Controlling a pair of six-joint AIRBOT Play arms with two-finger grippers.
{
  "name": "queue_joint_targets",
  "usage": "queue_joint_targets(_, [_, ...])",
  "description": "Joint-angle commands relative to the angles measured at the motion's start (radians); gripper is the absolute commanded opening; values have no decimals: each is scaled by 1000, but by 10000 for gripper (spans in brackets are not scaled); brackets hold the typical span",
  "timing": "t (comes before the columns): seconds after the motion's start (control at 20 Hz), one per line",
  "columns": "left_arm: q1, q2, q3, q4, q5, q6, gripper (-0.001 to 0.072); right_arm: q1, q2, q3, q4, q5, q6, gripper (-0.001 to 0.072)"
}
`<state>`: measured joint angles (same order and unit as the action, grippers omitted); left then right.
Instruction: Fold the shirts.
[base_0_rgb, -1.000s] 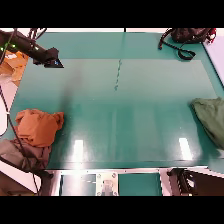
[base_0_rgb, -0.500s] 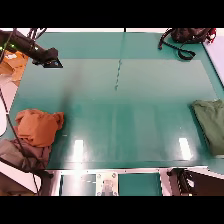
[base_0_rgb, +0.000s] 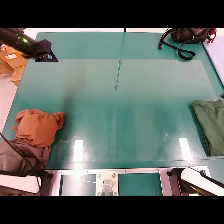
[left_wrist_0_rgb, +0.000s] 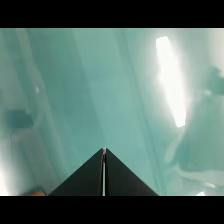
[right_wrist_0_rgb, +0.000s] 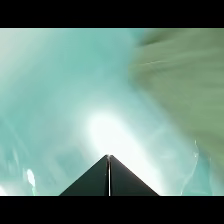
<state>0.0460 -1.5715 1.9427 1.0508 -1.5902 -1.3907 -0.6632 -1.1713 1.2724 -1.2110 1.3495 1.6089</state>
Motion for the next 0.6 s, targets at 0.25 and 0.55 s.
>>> queue_joint_targets(0.25, [-164,308,-663,83,189,-55,22,668,65,-338,-12,-186,-23,15])
queue_joint_targets(0.55, [-171,328,-745,104,214,-70,24,809,65,-352,-8,-258,-20,15])
